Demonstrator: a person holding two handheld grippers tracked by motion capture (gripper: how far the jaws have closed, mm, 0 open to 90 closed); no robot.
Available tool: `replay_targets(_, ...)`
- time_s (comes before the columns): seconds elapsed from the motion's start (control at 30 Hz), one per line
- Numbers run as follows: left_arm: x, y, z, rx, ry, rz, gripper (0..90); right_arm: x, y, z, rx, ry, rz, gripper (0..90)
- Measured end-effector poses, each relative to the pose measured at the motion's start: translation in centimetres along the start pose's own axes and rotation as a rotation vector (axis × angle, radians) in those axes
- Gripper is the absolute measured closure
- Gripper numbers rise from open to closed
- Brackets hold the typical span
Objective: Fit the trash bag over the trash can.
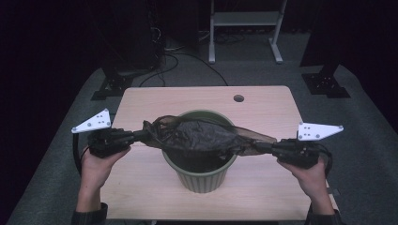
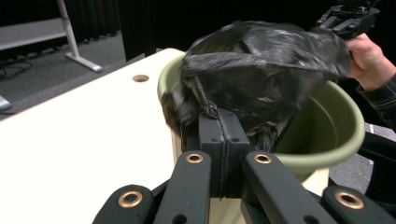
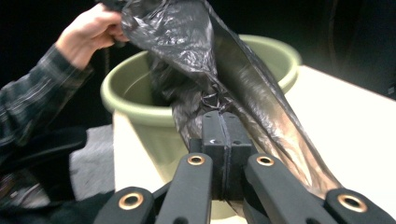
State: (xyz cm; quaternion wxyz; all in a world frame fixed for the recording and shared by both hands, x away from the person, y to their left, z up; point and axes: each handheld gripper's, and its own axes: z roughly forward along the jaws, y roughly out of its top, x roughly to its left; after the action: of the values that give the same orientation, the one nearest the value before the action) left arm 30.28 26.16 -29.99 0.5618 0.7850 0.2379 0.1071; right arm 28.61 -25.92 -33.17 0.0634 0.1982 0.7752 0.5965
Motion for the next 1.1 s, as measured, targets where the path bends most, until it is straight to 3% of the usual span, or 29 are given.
replay_targets(0.23,0.1,-1.8,0.0,0.017,-0.011,-0.036,90.0,1.5,-2.2,1.1,0.079,0.071,0.010,89.7)
replay_targets(0.4,0.4,-2.9,0.2,0.041,0.005,-0.056,90.0,2.1,-4.0,2.4,0.168,0.084,0.023,89.7)
replay_targets(0.53,0.7,-3.3,0.6,0.047,0.004,-0.062,90.0,2.1,-4.9,2.9,0.199,0.095,0.038,89.0)
replay_targets(0.7,0.5,-2.9,0.8,0.053,-0.002,-0.051,90.0,3.1,-2.6,1.8,0.131,0.114,-0.012,78.2)
replay_targets(0.87,0.6,-3.0,1.1,0.056,-0.020,-0.051,90.0,4.0,0.9,1.0,0.044,0.079,-0.087,73.0)
replay_targets(0.97,0.5,-3.0,1.1,0.058,-0.024,-0.048,89.9,3.7,2.5,1.5,0.018,0.035,-0.119,67.0)
replay_targets(1.1,0.5,-3.0,1.1,0.056,-0.032,-0.047,89.9,2.8,3.6,3.1,0.035,0.010,-0.123,60.8)
